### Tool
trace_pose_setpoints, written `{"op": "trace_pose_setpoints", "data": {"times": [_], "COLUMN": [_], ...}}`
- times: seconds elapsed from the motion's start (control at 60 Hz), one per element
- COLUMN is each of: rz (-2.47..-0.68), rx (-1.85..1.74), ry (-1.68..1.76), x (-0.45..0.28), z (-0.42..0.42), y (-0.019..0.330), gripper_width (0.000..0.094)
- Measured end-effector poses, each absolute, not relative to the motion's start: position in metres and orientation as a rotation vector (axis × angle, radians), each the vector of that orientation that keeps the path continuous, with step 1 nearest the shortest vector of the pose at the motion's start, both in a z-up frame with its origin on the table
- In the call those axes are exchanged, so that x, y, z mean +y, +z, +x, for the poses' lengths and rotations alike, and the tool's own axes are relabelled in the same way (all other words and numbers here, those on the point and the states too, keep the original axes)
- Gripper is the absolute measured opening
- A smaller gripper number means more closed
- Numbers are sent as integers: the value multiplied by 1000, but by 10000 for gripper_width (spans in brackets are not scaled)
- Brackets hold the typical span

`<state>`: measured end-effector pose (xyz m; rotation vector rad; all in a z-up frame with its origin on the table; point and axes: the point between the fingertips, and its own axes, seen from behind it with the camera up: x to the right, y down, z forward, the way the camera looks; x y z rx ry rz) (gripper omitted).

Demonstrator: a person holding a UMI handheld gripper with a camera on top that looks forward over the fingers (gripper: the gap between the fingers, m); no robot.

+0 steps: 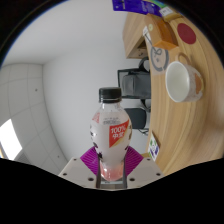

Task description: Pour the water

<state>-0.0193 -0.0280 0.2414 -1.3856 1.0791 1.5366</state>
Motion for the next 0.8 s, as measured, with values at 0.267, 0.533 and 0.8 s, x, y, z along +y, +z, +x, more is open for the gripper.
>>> {"op": "trace_pose_setpoints", "data": {"times": [0.267, 0.533, 0.8], "rz": [-1152, -1336, -1702], "rx": [1457, 1372, 676], "ry": [1814, 1792, 1164], "x": [2, 5, -5], "z": [7, -2, 61], "y": [186, 183, 251], "gripper_width": [290, 293, 291]}}
